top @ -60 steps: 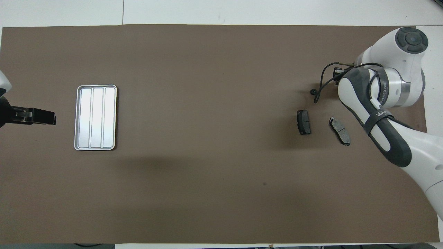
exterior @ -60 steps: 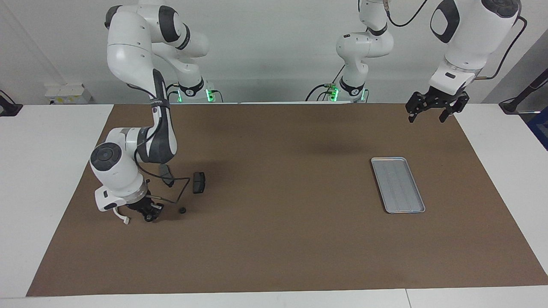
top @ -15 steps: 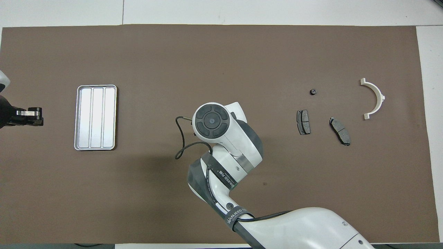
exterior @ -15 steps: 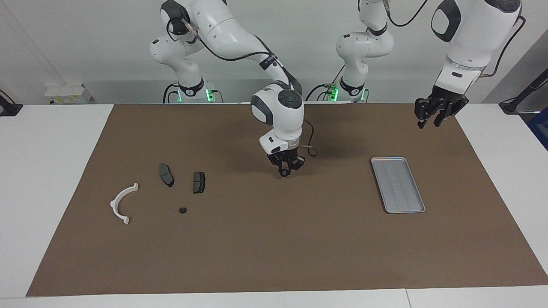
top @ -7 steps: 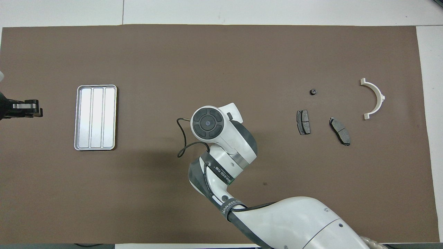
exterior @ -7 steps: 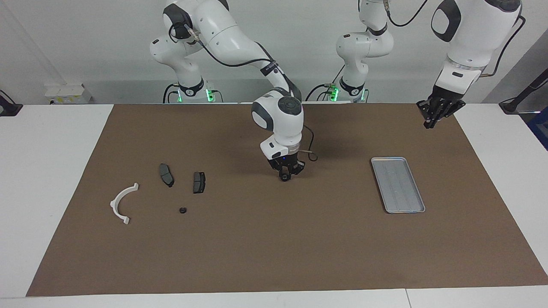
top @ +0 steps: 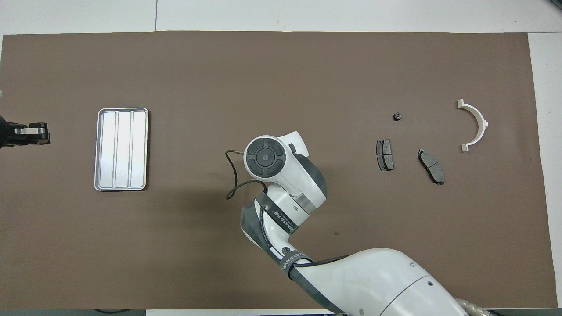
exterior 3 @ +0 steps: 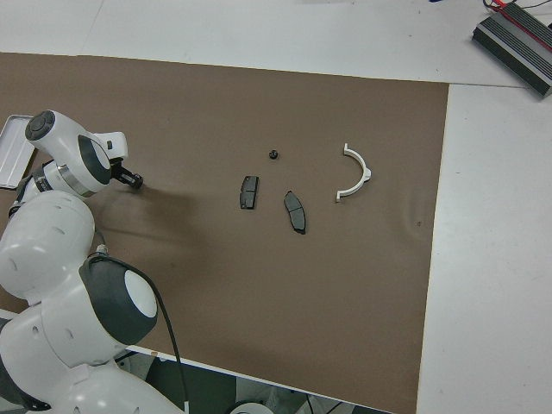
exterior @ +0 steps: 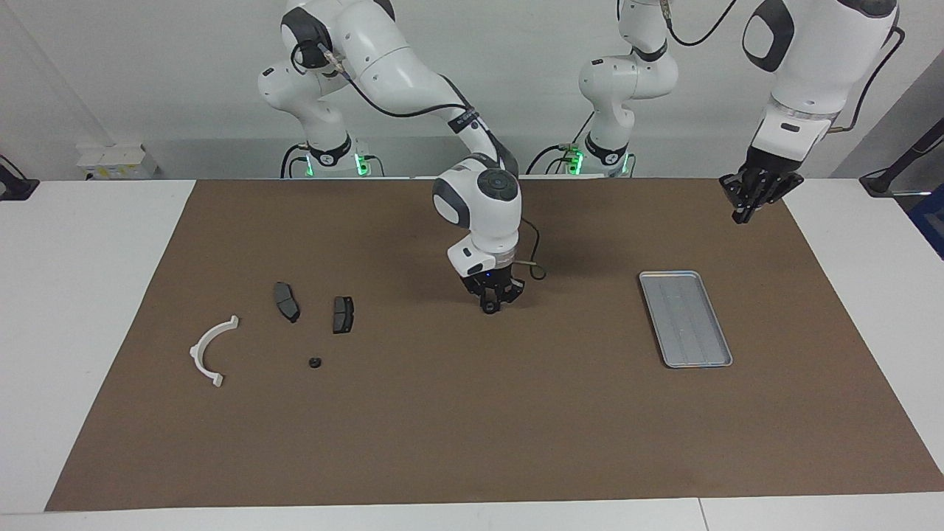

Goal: Pick bearing gear from pile to tray

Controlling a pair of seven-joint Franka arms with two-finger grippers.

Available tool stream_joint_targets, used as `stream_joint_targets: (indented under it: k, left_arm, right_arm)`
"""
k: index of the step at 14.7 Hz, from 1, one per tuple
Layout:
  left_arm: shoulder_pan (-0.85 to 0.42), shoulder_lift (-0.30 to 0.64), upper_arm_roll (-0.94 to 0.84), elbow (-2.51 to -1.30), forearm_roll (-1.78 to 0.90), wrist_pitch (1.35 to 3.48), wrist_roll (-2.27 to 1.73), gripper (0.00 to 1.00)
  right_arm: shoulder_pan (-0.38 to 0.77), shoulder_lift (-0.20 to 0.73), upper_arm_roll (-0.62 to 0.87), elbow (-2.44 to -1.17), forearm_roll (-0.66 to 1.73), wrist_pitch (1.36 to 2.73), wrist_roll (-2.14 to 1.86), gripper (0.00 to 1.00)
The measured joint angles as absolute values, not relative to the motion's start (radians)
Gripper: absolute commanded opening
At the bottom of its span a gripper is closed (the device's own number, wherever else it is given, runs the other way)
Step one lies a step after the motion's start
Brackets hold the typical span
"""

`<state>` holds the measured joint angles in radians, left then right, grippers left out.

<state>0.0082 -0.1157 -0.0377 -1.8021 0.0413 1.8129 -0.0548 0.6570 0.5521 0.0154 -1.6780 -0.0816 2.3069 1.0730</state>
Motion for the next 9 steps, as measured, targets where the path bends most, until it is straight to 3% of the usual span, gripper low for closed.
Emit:
stream_joint_targets:
  k: [1, 2, 3, 9]
  left_arm:
    - [0.008, -0.116, -0.037, -1.802, 0.041, 1.820, -0.055, 1.00]
    - [0.009, -0.116, -0.035, -1.802, 0.041, 1.827, -0.055, 1.00]
    - [0.009, -0.116, -0.035, -1.802, 0.041, 1.828, -0.055, 1.00]
    - [0.027, -0.116, -0.025, -1.803, 0.041, 1.825, -0.062, 1.00]
  right_arm:
    - [0.657, 0.552, 0.015, -1.678, -0.082, 2.307, 1.073, 0.49]
    - [0.657, 0.552, 0.015, -1.678, -0.082, 2.307, 1.076, 0.85]
    - [0.656, 0.552, 0.015, -1.678, -0.082, 2.307, 1.084, 1.00]
    - [0.639, 0.549, 0.002, -1.612, -0.082, 2.233, 1.119, 1.00]
